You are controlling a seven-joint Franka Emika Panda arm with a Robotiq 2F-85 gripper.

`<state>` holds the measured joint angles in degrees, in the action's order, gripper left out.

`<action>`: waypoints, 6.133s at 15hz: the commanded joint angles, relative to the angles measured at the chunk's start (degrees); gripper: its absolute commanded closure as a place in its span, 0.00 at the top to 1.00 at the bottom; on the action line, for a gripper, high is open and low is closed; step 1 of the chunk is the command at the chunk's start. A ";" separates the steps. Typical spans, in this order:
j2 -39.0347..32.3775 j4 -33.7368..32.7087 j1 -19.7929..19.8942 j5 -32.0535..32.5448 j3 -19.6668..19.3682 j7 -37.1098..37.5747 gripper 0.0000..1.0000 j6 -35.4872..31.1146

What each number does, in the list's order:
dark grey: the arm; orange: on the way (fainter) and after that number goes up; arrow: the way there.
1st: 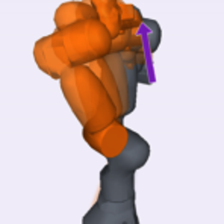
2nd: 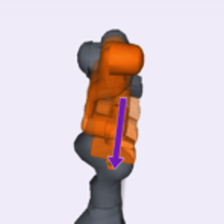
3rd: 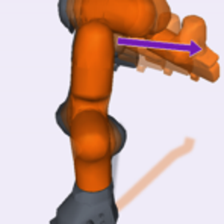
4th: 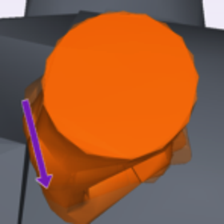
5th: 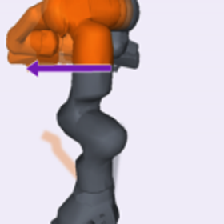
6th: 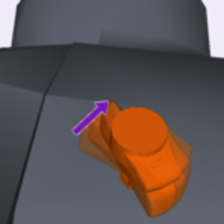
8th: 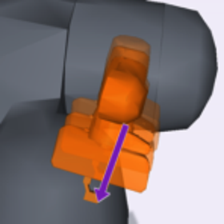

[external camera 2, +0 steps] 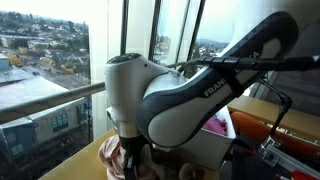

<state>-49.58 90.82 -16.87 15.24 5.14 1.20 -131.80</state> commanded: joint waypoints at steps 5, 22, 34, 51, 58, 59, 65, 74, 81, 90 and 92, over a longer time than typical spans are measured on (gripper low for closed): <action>5.41 -0.56 0.36 -3.37 1.52 -1.47 0.03 4.93; 33.57 1.77 4.69 -3.87 0.76 -1.28 0.00 18.90; 45.20 3.67 12.38 -2.70 -2.47 -0.68 0.00 23.09; 43.86 19.96 13.98 -6.11 -2.60 1.33 0.00 14.33; 37.01 27.44 13.22 -7.51 -2.15 1.35 0.00 5.62; 35.80 27.61 13.01 -7.43 -2.04 1.37 0.00 4.92; 25.96 24.90 11.77 -8.53 -0.98 0.57 0.00 2.41; 21.66 20.39 12.06 -9.17 -1.33 -1.23 0.00 4.00; 28.04 20.82 11.38 -7.62 -1.83 -0.20 0.54 6.99; 34.98 13.04 7.63 -5.98 1.15 0.00 1.00 12.93; 32.81 11.73 5.93 -6.14 2.71 -0.43 1.00 11.78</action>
<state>-13.36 105.59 -8.97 8.71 5.89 1.29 -120.05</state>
